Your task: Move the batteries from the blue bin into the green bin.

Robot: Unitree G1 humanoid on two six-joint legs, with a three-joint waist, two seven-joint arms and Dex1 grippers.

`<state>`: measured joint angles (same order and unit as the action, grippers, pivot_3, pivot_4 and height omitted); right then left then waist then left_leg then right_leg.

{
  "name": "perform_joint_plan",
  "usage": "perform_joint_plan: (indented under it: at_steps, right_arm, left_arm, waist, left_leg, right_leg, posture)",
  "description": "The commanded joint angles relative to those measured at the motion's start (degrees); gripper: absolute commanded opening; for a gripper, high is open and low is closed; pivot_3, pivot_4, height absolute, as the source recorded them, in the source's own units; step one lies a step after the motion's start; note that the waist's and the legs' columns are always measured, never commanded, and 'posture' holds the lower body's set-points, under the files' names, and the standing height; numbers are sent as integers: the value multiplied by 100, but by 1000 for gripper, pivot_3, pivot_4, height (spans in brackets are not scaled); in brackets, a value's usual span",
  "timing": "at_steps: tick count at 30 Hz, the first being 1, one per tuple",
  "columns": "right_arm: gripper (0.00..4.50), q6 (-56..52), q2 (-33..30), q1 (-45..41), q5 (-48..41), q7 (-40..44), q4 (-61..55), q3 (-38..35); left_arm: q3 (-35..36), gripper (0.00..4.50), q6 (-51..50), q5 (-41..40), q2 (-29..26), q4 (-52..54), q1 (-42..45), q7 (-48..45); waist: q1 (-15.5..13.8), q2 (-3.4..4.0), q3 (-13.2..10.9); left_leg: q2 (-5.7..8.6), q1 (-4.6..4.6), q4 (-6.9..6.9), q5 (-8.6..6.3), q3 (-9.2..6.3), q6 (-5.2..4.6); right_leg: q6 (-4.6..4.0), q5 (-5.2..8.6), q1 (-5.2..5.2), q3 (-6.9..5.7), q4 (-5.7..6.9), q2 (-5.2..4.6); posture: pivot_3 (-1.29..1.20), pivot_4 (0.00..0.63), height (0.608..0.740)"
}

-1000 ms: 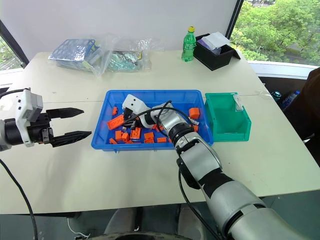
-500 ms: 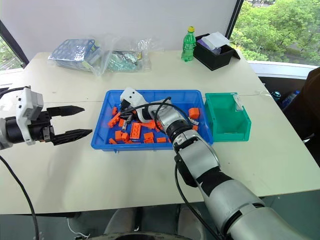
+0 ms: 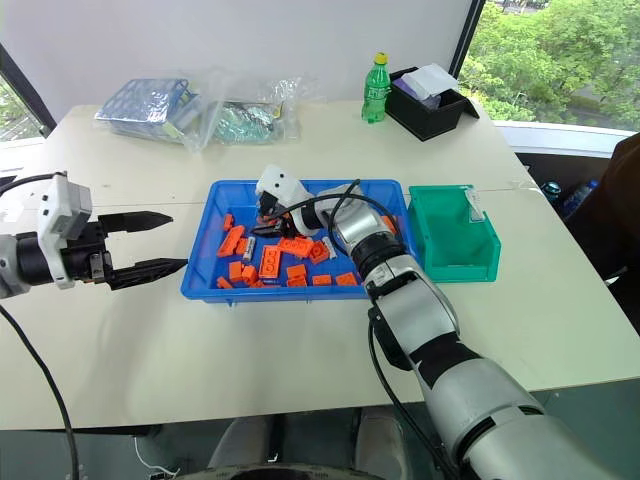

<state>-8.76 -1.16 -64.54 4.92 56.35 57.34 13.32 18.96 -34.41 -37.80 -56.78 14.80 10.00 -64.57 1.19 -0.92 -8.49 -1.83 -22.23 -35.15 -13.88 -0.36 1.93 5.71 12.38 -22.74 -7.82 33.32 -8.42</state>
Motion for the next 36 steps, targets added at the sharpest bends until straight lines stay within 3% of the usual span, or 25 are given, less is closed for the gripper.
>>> perform_joint_plan:
  at_steps: [1, 9, 14, 17, 19, 36]
  right_arm:
    - [2439, 136, 92, 70, 63, -71, -179, 99]
    - [2439, 559, 223, -8, 249, -406, 386, 190]
    - [2439, 757, 264, -29, 350, -295, 759, 229]
    - [3309, 856, 287, -75, 417, -372, 837, 246]
    - [4173, 909, 306, -101, 457, -429, 890, 249]
    - [4173, 629, 606, -203, 436, -849, 1263, -61]
  left_arm:
    - [-10, 4500, 73, -23, -51, 7, 172, -64]
    - [82, 4500, 23, -38, -129, 45, 184, -159]
    - [231, 4500, -5, -67, -130, 162, 27, -100]
    - [308, 4500, -10, -83, -132, 205, -56, -57]
    - [351, 4500, -18, -105, -128, 247, -110, -35]
    - [304, 4500, 1, -123, -100, 235, -60, 34]
  waist:
    - [1, 0, 0]
    - [-12, 0, 0]
    - [-2, 0, 0]
    - [-4, 0, 0]
    - [-8, 0, 0]
    - [-6, -1, 0]
  left_leg:
    - [0, 0, 0, 0, 0, 0]
    - [-1, 3, -2, 1, -6, 1]
    - [-2, 3, -2, 1, -13, 2]
    - [-2, 5, 0, 1, -13, 2]
    - [-2, 6, -1, 1, -13, 2]
    - [-2, 7, -1, 1, -13, 2]
  right_leg:
    - [0, 0, 2, 0, 0, 1]
    - [-4, -2, -3, 11, -3, 14]
    - [-11, 0, -9, 113, -12, 80]
    - [-32, -5, -4, 117, -10, 83]
    - [-37, -2, -10, 118, -10, 83]
    - [-40, -1, -11, 124, -10, 86]
  posture:
    - [0, 150, 723]
    - [0, 150, 723]
    - [0, 150, 723]
    - [0, 150, 723]
    - [0, 150, 723]
    - [0, 150, 723]
